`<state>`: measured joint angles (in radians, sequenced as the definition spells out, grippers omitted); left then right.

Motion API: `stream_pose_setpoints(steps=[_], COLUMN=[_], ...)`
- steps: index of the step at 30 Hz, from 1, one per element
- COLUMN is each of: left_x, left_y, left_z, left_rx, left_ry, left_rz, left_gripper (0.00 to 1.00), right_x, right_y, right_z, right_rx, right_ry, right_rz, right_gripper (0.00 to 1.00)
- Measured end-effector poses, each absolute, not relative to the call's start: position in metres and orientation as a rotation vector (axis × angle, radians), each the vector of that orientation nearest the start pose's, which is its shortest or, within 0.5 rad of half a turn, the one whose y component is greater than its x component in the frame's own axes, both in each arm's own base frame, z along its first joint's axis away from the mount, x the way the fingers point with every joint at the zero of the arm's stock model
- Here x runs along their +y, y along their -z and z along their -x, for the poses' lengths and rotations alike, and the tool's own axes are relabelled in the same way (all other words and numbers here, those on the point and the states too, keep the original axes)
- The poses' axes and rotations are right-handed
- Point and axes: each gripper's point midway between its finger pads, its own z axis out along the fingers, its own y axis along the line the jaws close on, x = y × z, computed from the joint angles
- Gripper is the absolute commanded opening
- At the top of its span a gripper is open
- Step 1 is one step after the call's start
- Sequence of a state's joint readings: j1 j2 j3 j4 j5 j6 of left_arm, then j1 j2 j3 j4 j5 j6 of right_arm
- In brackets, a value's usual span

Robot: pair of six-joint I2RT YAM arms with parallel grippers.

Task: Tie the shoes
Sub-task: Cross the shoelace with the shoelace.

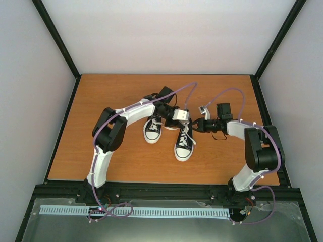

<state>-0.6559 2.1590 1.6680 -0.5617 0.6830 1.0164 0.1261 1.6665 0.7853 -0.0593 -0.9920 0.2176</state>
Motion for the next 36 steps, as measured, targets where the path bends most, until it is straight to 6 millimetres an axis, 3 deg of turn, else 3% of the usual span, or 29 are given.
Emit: stream_pose_setpoints(steps=[6, 10, 12, 14, 16, 22, 29, 36], left_x=[-0.392, -0.39, -0.391, -0.391, -0.391, -0.389, -0.388, -0.39], left_y=[-0.091, -0.098, -0.106, -0.112, -0.119, -0.127, -0.115, -0.104], left_z=[-0.34, -0.342, -0.344, -0.345, -0.345, -0.339, -0.334, -0.343], left_rx=[1.463, 1.461, 1.462, 1.461, 1.462, 1.497, 1.57, 1.609], left_ry=[0.729, 0.723, 0.722, 0.722, 0.726, 0.773, 0.796, 0.731], left_rz=[-1.98, -1.987, -1.987, -1.985, -1.986, -1.984, -1.964, -1.936], left_gripper=[0.51, 0.53, 0.49, 0.34, 0.26, 0.25, 0.19, 0.19], right_x=[0.183, 0.183, 0.183, 0.183, 0.183, 0.183, 0.183, 0.183], right_y=[-0.093, -0.092, -0.091, -0.091, -0.091, -0.091, -0.091, -0.09], right_z=[-0.327, -0.326, -0.325, -0.325, -0.325, -0.325, -0.325, -0.325], right_rx=[2.356, 2.361, 2.363, 2.363, 2.365, 2.367, 2.366, 2.368], right_ry=[-1.364, -1.364, -1.364, -1.366, -1.367, -1.367, -1.366, -1.366], right_rz=[0.309, 0.307, 0.306, 0.306, 0.305, 0.304, 0.307, 0.306], right_gripper=[0.03, 0.03, 0.03, 0.03, 0.03, 0.03, 0.03, 0.03])
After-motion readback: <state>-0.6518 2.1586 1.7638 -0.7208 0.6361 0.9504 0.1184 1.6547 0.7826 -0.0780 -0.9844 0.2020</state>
